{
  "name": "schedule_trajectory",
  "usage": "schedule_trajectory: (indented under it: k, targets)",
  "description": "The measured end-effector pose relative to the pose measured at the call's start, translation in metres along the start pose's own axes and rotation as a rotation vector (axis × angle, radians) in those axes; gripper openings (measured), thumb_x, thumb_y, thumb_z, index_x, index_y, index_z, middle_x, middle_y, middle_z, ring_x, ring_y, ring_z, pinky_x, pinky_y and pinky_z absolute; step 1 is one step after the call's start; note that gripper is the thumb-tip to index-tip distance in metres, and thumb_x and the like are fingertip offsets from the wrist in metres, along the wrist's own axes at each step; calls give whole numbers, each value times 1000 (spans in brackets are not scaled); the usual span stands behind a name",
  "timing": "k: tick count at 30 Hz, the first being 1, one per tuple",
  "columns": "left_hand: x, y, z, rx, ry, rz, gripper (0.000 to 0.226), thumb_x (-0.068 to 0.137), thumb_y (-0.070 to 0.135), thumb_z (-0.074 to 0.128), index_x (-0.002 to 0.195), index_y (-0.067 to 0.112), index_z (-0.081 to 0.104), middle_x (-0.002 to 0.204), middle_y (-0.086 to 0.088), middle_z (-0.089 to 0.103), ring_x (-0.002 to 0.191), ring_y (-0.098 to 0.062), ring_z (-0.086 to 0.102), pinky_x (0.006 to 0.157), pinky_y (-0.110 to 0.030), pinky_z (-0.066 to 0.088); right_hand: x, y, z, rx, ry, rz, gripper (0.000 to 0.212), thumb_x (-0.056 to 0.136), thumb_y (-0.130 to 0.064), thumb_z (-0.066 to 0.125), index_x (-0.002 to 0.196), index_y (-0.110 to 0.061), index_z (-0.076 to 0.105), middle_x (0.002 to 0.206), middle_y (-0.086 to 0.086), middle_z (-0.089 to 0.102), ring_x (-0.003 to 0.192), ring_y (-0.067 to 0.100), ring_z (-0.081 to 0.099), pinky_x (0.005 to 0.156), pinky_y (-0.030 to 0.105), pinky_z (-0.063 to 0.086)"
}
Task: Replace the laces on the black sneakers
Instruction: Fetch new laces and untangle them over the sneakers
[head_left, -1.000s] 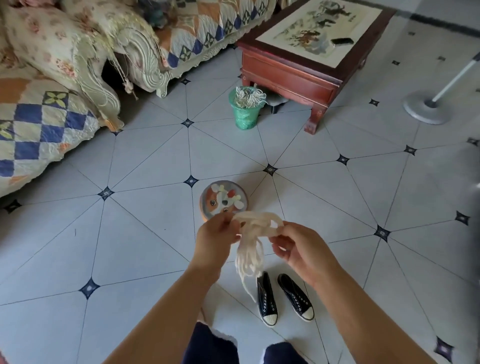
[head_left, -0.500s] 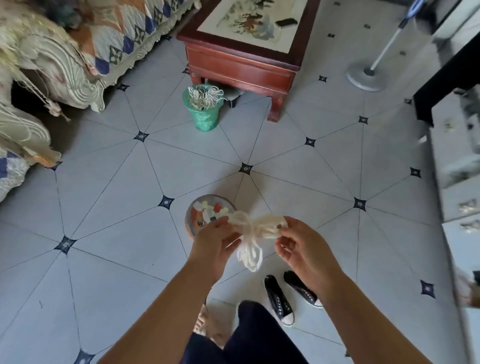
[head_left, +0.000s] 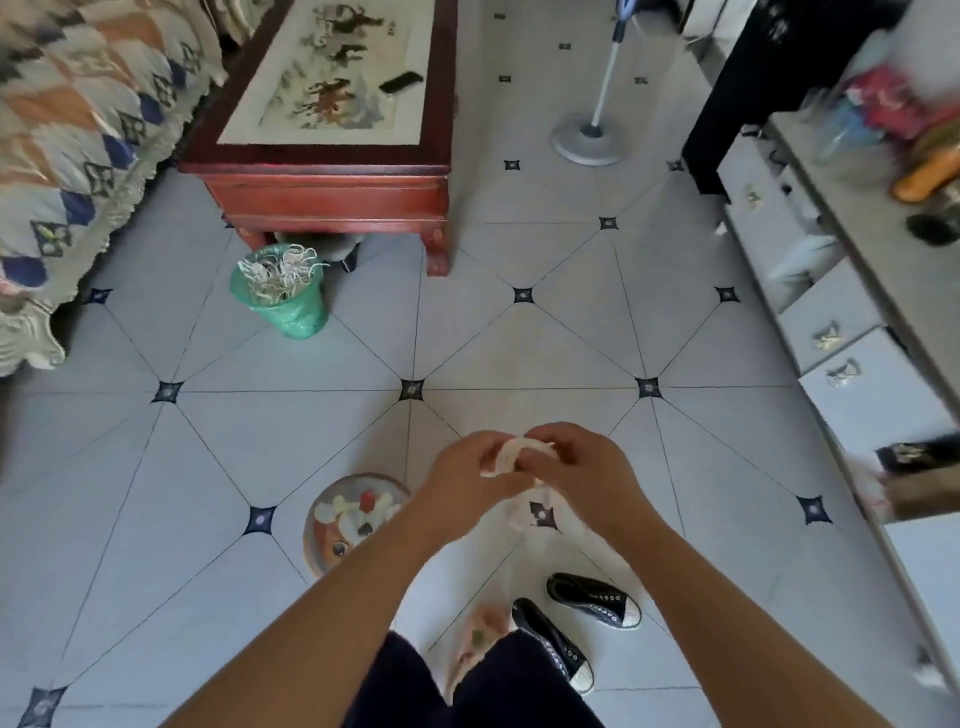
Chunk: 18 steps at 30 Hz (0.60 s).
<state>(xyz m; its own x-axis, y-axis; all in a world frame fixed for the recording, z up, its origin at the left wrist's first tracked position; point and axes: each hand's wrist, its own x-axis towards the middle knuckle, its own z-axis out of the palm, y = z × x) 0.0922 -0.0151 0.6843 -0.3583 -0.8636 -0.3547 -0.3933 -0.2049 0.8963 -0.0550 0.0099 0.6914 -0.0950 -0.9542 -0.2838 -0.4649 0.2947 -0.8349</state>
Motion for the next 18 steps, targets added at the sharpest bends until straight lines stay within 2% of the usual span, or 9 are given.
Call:
schedule_trajectory:
  k: [3,6,9,13,15,18]
  targets:
    - [26,20,16,91,-23,22,10,83,14,63,80,23,61,69,11,60,63,-3,51,53,-6,36,6,13,-30,166,60,69,12,80,-25,67,86,-35,63,67,-9,60,61,7,55,59,17,43]
    - [48,38,29,122,-108,18,14,88,15,56,81,25,62,62,10,62,59,-1,54,56,-8,40,4,31,-59,219,85,118,10,82,-26,65,92,-30,63,64,-9,62,60,5,54,57,16,41]
    - [70,56,49,134,-211,18,15,91,17,50,83,21,63,58,10,57,53,-1,53,65,-22,49,-4,51,-80,272,171,175,5,85,-26,63,86,-31,63,66,-12,64,60,-2,57,59,11,41]
    - [99,75,87,202,-396,41,21,91,17,48,76,10,61,46,12,49,44,-6,44,60,-31,44,-16,75,-101,318,371,263,12,87,-30,59,77,-32,64,60,-16,58,58,-3,52,62,15,39]
    - [113,82,107,167,-505,24,23,92,17,48,72,13,59,46,12,47,43,-7,39,56,-30,42,-21,85,-109,318,458,326,16,89,-31,56,75,-32,64,54,-16,55,51,-5,47,55,12,36]
    - [135,90,135,139,-671,5,22,92,17,50,73,13,61,53,7,47,41,-6,34,43,-18,34,-28,95,-116,369,594,421,23,91,-32,50,78,-25,68,47,-15,50,42,-4,41,46,9,32]
